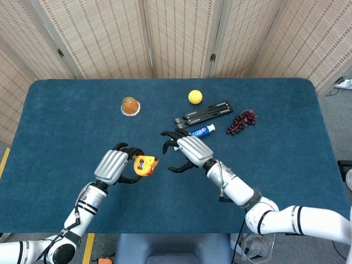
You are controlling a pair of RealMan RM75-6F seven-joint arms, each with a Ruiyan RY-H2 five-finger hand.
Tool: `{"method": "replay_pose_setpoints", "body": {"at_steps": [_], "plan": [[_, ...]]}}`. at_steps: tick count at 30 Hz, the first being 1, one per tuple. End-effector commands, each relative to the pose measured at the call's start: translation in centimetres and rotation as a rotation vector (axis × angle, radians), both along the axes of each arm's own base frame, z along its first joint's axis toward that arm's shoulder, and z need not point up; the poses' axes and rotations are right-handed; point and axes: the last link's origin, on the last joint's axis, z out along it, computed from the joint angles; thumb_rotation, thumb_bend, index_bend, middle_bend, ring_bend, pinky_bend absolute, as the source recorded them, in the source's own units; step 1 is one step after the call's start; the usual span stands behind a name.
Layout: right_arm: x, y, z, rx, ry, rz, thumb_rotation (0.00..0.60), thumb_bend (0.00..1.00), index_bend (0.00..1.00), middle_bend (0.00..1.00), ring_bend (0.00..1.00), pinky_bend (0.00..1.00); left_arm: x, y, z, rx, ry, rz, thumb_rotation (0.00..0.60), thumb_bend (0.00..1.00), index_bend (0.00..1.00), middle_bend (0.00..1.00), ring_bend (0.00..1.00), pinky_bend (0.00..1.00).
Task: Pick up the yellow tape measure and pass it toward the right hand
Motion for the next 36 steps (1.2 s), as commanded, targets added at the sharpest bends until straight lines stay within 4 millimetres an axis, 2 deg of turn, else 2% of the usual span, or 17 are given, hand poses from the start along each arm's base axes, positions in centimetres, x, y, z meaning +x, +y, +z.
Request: {"method": "replay_pose_setpoints", "body": {"at_steps": [1, 18, 36], "plan": [[0.5, -0.3, -0.4, 0.001, -0.004, -0.001, 0.6, 0.28, 0.4, 0.14, 0.13, 0.04, 0.0, 0.0, 0.0, -0.001, 0.003, 0.001, 0.6, 0.32, 0.47, 0.49, 0.44, 0.21], [2.2, -0.7, -2.1, 0.042, 0.011, -0.005, 0.6, 0.28, 0.42, 0.14, 0.13, 0.04, 0.4, -0.3, -0.3, 0.006, 0.01, -0.008, 0.6, 0.32, 0.47, 0.49, 0.44, 0.21], [1.6, -0.6, -2.4, 0.05, 0.038, -0.017, 0.6, 0.29, 0.52, 0.17, 0.13, 0.04, -0.1, -0.1, -0.2, 0.015, 0.027, 0.003, 0.6, 0.32, 0.47, 0.49, 0.44, 0.21]]}}
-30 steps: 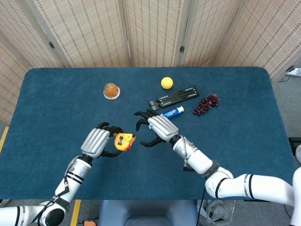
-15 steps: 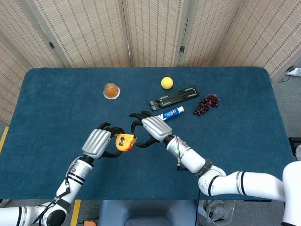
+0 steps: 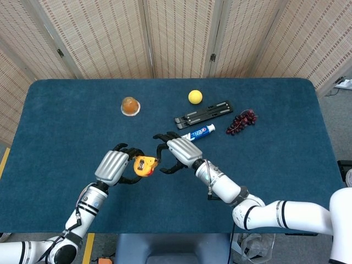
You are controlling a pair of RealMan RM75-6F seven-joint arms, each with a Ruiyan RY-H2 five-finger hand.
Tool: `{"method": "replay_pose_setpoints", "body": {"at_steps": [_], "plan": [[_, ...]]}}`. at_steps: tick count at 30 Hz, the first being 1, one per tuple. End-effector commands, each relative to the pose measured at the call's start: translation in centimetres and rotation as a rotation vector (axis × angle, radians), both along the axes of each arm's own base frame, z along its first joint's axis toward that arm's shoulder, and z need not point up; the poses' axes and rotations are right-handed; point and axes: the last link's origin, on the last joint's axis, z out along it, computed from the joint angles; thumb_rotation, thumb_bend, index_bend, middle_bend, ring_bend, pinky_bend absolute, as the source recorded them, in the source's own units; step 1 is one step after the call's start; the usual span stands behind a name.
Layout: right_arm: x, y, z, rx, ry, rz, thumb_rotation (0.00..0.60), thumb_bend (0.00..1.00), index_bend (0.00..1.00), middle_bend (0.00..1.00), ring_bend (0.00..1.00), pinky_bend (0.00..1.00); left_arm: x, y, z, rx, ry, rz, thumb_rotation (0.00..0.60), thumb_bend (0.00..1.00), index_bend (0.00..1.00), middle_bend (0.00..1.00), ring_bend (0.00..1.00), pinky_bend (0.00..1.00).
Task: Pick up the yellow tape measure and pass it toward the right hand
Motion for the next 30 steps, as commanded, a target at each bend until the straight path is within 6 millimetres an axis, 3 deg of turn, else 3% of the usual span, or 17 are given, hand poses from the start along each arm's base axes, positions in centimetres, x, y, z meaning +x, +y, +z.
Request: {"method": "replay_pose_setpoints", "body": {"at_steps": [1, 17, 26, 30], "plan": [[0.0, 0.0, 0.0, 0.0, -0.003, -0.004, 0.6, 0.29, 0.53, 0.17, 0.13, 0.04, -0.1, 0.0, -0.1, 0.0, 0.005, 0.0, 0.6, 0.32, 0.47, 0.49, 0.44, 0.21], [-0.2, -0.4, 0.1, -0.009, -0.014, -0.016, 0.6, 0.29, 0.58, 0.2, 0.15, 0.04, -0.2, 0.0, -0.3, 0.009, 0.029, -0.003, 0.6, 0.32, 0.47, 0.49, 0.44, 0.21], [-0.3, -0.5, 0.1, -0.014, -0.015, -0.02, 0.6, 0.43, 0.61, 0.22, 0.16, 0.04, -0.7, 0.2, -0.2, 0.016, 0.035, 0.006, 0.6, 0.32, 0.47, 0.49, 0.44, 0.21], [-0.4, -0.5, 0.3, -0.018, -0.017, -0.021, 0.6, 0.45, 0.62, 0.23, 0.16, 0.04, -1.1, 0.3, -0.1, 0.021, 0.041, 0.011, 0.6, 0.32, 0.47, 0.49, 0.44, 0.21]]}}
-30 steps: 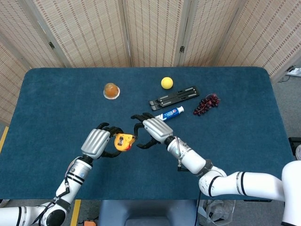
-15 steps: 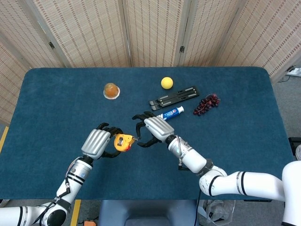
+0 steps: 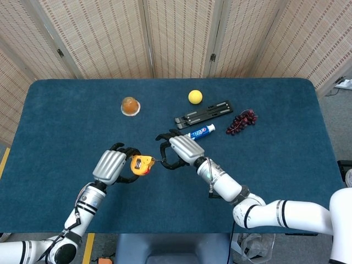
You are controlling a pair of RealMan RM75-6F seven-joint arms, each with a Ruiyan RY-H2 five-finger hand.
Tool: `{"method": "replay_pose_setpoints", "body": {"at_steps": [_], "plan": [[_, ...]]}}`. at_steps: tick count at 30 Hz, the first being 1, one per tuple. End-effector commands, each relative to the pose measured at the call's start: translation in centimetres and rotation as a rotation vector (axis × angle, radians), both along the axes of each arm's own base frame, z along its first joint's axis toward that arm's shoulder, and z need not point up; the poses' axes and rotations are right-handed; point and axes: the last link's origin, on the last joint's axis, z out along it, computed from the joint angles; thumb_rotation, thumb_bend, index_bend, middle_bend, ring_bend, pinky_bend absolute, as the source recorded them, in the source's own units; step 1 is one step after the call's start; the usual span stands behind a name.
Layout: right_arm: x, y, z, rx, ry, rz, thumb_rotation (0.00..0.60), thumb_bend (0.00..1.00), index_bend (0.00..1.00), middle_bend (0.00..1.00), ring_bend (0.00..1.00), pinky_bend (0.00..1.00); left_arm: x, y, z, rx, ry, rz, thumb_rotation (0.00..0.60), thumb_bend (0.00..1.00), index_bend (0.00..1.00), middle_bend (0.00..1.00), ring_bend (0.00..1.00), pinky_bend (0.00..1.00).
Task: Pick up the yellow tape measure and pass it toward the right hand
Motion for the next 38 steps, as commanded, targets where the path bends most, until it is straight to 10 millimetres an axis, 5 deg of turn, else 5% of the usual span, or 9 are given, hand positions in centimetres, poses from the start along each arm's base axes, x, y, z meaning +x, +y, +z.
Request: {"method": "replay_pose_setpoints", "body": {"at_steps": [1, 14, 38], "plan": [[-0.1, 0.1, 0.2, -0.002, -0.001, -0.001, 0.6, 0.45, 0.62, 0.23, 0.17, 0.04, -0.2, 0.1, 0.1, 0.004, 0.003, 0.003, 0.6, 0.32, 0.47, 0.49, 0.44, 0.21], [-3.3, 1.1, 3.9, -0.021, -0.014, -0.044, 0.6, 0.45, 0.63, 0.23, 0.17, 0.04, -2.6, 0.8, 0.0, 0.02, 0.059, 0.023, 0.6, 0.32, 0.48, 0.49, 0.44, 0.19], [-11.7, 5.2, 15.1, -0.104, -0.074, -0.133, 0.6, 0.45, 0.63, 0.23, 0.17, 0.04, -8.1, 2.7, 0.0, 0.038, 0.127, 0.069, 0.6, 0.32, 0.5, 0.49, 0.42, 0.17]]}}
